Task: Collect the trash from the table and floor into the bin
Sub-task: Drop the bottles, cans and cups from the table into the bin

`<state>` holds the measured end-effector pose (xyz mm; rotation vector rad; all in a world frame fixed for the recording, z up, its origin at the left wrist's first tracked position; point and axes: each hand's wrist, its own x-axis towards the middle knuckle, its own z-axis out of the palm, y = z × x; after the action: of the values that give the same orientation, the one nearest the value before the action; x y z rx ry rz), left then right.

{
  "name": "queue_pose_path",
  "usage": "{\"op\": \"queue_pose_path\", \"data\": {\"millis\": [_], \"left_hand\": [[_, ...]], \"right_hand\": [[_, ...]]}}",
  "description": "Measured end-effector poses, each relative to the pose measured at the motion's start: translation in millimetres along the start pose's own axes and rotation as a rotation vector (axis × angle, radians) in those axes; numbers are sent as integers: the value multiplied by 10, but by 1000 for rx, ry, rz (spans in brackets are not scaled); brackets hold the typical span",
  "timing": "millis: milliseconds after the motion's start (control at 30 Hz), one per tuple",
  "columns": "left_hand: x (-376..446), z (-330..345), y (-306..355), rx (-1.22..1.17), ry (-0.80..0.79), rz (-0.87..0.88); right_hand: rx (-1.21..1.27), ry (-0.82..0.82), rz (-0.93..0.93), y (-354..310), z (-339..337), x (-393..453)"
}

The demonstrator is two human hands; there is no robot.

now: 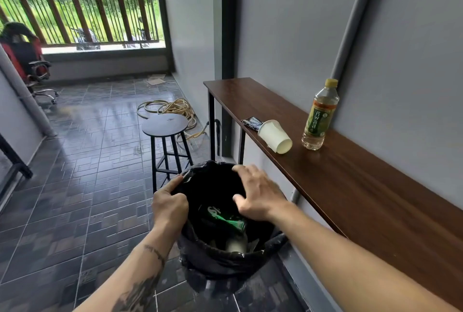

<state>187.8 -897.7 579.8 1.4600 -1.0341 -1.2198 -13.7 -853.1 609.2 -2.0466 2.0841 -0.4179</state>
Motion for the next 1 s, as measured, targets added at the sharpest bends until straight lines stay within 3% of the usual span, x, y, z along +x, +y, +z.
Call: {"op": "queue_pose_path", "data": {"millis": [133, 233, 333, 567, 767, 900, 1000], "left_hand": [[11, 58, 16, -1, 64, 13], [59, 85, 31, -18, 79, 17], [159, 114, 19, -52, 112, 1], [199, 160, 149, 6, 202, 1], [263, 114, 155, 19, 222, -21], [241, 58, 146, 46, 224, -14], [230, 35, 124, 26, 217, -16]], "right_hand": [[-17, 298, 57, 337, -391, 270], [-109, 380, 151, 587, -597, 514], [-126, 336, 256, 776, -681, 744], [119, 217, 423, 999, -480, 1033], [175, 475, 204, 826, -406, 881], [336, 395, -7, 399, -229, 704], [371, 197, -81, 142, -2, 573]]}}
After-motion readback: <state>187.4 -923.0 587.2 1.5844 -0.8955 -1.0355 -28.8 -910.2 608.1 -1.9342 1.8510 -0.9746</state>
